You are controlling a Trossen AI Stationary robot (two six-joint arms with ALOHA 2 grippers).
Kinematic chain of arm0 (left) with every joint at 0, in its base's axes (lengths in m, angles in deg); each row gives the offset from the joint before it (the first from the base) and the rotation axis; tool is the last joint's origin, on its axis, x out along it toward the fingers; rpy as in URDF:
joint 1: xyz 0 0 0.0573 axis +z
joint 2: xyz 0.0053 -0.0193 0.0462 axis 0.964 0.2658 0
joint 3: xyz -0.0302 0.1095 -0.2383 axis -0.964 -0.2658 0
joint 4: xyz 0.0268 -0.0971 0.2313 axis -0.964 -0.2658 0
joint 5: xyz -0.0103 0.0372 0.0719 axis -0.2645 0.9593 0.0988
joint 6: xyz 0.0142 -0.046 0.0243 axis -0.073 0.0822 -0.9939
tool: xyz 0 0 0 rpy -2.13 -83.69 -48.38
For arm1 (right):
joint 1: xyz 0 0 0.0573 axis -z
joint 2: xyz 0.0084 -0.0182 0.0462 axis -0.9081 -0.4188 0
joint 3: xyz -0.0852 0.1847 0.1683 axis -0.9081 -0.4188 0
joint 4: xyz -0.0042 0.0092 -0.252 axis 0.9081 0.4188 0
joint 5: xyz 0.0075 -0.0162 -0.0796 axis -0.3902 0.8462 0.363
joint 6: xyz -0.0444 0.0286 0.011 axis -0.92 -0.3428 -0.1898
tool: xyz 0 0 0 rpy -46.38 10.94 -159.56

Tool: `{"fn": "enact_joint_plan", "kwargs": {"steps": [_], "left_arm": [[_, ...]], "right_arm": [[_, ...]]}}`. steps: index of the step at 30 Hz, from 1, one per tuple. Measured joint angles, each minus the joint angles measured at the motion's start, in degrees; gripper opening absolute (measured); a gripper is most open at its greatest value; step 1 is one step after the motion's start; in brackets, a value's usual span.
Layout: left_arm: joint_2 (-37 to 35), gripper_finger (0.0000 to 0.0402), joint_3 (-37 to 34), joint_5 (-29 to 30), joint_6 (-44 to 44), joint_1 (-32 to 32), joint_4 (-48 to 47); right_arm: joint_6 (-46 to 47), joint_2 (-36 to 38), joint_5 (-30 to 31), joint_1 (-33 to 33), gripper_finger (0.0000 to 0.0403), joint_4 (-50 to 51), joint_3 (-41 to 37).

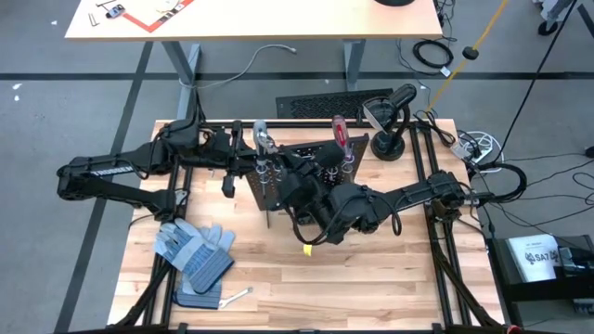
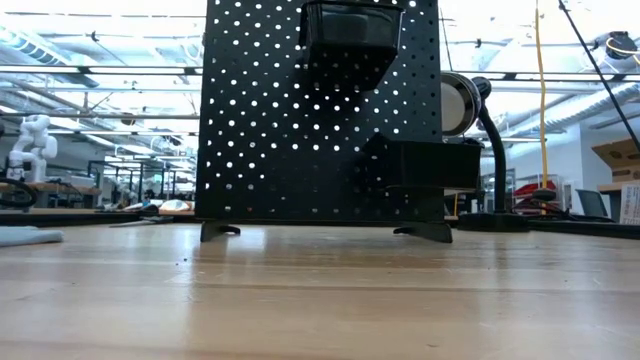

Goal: Hang tools onto peg board
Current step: Unhang the black pliers from the black peg board

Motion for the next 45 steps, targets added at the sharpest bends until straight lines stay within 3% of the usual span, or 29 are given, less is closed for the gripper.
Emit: {"fn": "enact_joint_plan", "kwargs": {"steps": [5,13,19,31,38,45], "left_arm": [[0.00,0.0058,0.00,-0.02,-0.09,-0.02,0.08],[0.00,0.0058,0.00,-0.01,-0.22,-0.04,0.06],[0.02,0.0058,-0.02,-0.08,-0.24,-0.04,0.22],[0.15,0.0059,-0.20,-3.29,0.01,-0.02,2.11],[0.26,0.0158,-0.28,-3.72,0.68,-0.02,1.43],[0.00,0.0199,-0.28,-3.22,2.43,-0.02,1.48]], "right_arm": [[-1.66,0.20,0.45,0.03,0.0024,-2.10,0.00],[0.13,0.48,3.69,0.08,0.0024,-15.58,-0.01],[-4.92,0.46,2.26,-0.52,0.0024,-15.83,-0.01],[-6.64,0.31,0.55,-1.58,0.0024,-15.76,-0.10],[-7.68,0.23,0.54,-2.04,0.0024,-15.72,-0.12],[-7.70,0.22,0.59,-2.29,0.0024,-15.65,-0.14]]}}
